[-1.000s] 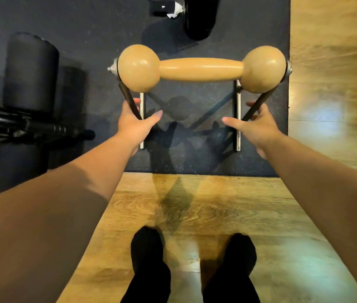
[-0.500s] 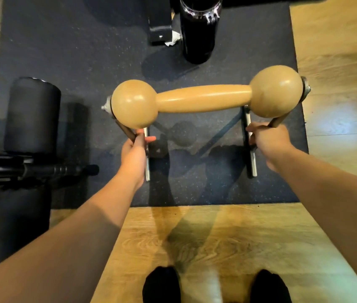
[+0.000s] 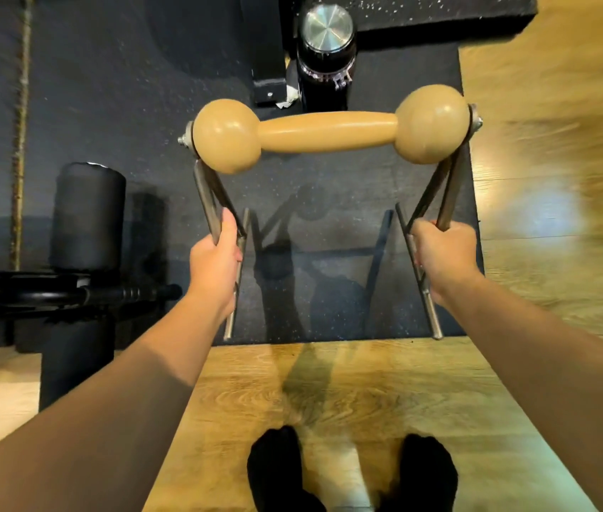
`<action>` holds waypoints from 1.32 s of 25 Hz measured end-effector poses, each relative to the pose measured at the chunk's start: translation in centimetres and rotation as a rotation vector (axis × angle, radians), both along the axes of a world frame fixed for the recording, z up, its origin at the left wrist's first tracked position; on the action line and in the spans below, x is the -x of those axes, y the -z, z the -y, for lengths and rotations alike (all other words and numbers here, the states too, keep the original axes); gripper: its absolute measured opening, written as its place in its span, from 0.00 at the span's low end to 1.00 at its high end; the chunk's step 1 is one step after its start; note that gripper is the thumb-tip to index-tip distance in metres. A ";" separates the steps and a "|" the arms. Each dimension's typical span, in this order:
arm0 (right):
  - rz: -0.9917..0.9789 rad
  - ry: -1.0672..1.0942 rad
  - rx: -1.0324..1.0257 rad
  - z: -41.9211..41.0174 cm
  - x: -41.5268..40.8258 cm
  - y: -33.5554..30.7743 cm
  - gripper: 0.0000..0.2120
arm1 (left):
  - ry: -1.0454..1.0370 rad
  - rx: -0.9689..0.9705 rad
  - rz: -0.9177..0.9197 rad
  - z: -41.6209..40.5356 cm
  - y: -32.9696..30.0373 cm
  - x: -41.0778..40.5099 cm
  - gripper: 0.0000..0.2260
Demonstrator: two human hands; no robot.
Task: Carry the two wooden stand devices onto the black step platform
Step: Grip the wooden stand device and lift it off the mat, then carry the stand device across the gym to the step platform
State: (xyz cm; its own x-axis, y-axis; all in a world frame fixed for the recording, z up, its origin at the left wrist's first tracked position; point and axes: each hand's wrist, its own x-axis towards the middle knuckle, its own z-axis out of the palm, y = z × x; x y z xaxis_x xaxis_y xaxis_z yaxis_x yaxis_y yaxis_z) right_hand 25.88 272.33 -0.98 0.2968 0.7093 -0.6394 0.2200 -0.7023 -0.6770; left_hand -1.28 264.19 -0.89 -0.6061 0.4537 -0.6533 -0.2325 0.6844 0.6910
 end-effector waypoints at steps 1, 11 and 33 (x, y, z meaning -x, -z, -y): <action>0.019 -0.012 -0.010 -0.1 -0.2 -1.2 0.08 | 0.007 0.003 0.008 0.2 -1.2 -0.1 0.24; -0.048 -0.014 -0.070 0.0 -1.0 -22.9 0.11 | 0.001 -0.153 0.000 0.7 -21.9 -0.7 0.24; -0.502 -0.132 -0.628 0.5 -3.8 -93.4 0.26 | 0.120 -0.799 -0.150 1.2 -94.4 -1.4 0.24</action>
State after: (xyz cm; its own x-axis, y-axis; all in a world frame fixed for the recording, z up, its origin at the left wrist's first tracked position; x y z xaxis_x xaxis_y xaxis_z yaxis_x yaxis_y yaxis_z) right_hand 29.72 271.83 92.46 -0.0303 0.9889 -0.1452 -0.1598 -0.1482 -0.9760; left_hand 0.11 262.99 93.49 -0.5791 0.8150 -0.0221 -0.0556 -0.0124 0.9984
